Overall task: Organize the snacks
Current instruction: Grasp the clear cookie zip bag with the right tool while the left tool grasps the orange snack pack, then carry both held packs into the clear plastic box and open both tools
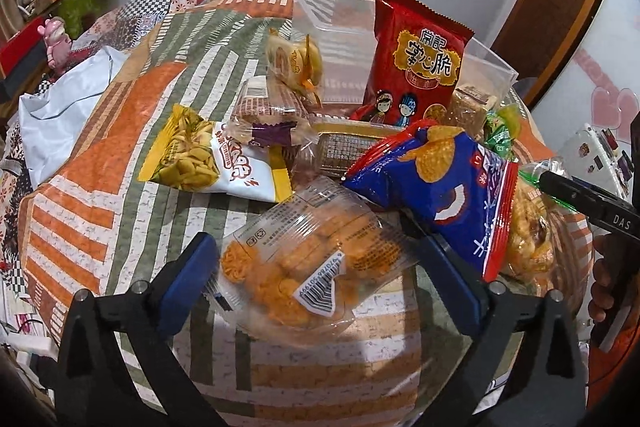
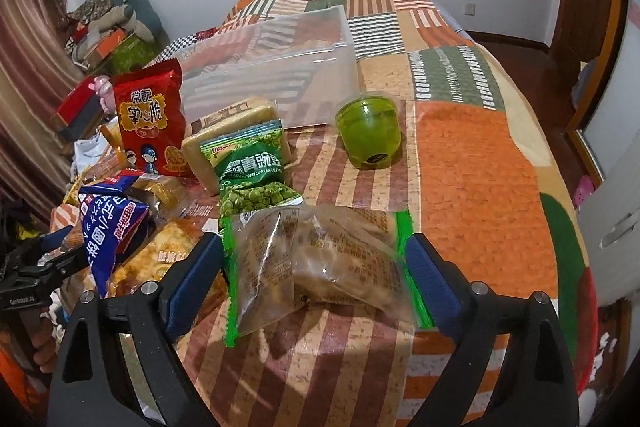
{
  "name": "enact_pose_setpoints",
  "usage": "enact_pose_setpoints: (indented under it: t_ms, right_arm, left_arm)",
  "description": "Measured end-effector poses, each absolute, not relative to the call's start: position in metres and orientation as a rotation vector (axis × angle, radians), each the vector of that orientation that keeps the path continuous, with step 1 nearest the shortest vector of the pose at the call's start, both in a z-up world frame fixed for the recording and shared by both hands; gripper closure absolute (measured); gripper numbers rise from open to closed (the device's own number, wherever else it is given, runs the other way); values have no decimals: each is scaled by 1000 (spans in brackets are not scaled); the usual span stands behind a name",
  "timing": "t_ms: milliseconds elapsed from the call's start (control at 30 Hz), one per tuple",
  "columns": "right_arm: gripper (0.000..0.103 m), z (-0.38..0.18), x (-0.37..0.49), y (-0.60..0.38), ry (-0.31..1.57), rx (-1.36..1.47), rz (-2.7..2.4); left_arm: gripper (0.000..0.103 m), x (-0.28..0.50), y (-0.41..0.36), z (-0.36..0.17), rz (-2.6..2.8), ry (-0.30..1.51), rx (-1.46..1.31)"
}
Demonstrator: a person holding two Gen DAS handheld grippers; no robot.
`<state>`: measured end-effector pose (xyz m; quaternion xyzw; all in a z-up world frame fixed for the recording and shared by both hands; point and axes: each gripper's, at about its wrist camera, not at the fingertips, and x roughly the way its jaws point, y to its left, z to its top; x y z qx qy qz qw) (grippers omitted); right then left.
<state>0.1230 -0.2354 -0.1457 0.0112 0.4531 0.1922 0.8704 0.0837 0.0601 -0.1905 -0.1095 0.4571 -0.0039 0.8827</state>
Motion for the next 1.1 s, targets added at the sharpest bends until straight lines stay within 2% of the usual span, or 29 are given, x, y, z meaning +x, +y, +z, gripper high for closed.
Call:
enact_pose_setpoints:
  t_ms: [200,400,500,567,600,733,867,933,1100]
  right_arm:
    - [6,-149,124,-229,952,-5,401]
    - [7,-148,123,-232,949,-3,406]
    - [12,-147,122,-229,941,-20,398]
    - [21,-148,121,-228,938,-42,393]
    - [22,-148,120,-228,937,-47,395]
    - [32,-147,120,-233,928,-36,393]
    - [37,-144,119,-236,924,-12,400]
    - [45,-141,116,-237,912,1,416]
    - [48,-129,112,-239,879,16,432]
  left_arm:
    - [1,85,58,-194,-32,977,-203]
    - [1,82,51,-200,-9,991,-146]
    - [1,87,58,-203,17,991,-195]
    - [3,88,61,-204,21,984,-212]
    - [12,87,62,-203,28,980,-203]
    - [31,82,61,-199,31,966,-172]
    - [41,75,63,-190,20,948,-175]
    - [48,71,65,-184,15,933,-183]
    - [55,64,66,-168,0,883,-205]
